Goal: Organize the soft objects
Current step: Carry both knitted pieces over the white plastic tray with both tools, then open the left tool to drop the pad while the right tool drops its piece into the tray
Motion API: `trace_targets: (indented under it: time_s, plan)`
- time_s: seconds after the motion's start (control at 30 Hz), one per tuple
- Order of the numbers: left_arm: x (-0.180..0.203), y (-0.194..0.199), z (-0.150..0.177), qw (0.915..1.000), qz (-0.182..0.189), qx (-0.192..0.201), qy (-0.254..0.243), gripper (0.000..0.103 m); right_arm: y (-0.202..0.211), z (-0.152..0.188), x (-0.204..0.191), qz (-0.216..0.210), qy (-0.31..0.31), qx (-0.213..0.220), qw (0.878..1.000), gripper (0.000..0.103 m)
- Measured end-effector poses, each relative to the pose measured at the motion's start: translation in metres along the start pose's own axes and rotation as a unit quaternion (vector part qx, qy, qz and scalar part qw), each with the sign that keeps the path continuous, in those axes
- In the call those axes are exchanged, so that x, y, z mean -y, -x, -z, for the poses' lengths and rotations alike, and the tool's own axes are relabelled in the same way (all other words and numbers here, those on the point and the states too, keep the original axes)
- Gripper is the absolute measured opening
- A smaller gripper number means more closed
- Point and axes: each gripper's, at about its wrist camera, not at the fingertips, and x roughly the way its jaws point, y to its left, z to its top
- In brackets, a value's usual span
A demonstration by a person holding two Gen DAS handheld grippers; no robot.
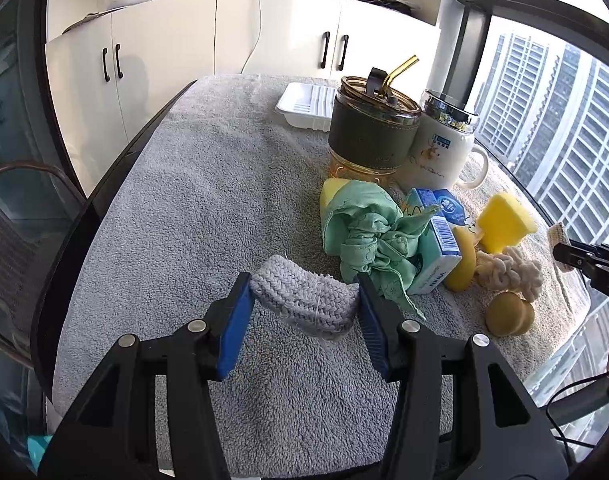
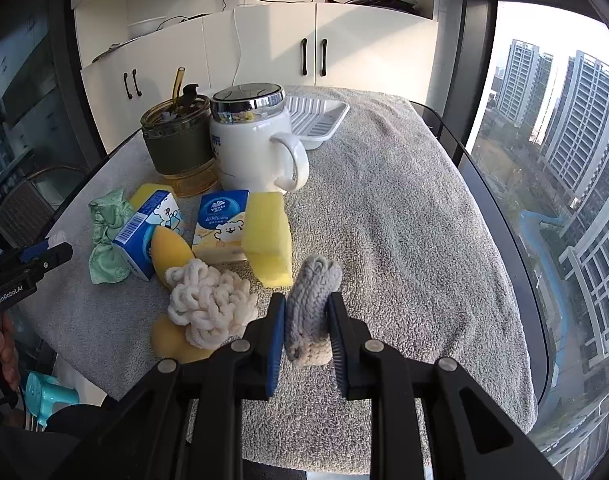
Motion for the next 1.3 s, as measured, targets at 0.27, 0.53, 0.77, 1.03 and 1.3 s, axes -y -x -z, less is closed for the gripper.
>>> trace_targets:
  time_s: [0.27,0.53,0.77,1.03,1.3]
  plan:
    - [-0.020,-0.008,-0.054,0.9999,0.015,0.008,-0.004,0.048,-0.004,-0.041,0.022,0.004,0.025,0.017,1.000,0.023]
    - [-0.035,-0.035,-0.140,0.9979,0.006,0.029,-0.057,0.048,-0.015,-0.129,0.069,0.035,0.061,0.050,0.996,0.023]
    - [-0.036,-0.093,-0.213,0.9957,0.006,0.022,-0.089,0.048,-0.073,-0.211,0.084,-0.018,0.085,0.026,0.996,0.023]
    - [-0.012,-0.174,-0.277,0.9930,0.061,0.005,-0.101,0.048,-0.164,-0.269,0.053,-0.070,0.132,-0.025,0.988,0.023]
    - [0.011,-0.248,-0.278,0.9874,0.077,-0.050,-0.129,0.048,-0.236,-0.281,0.033,-0.101,0.159,-0.075,0.979,0.023]
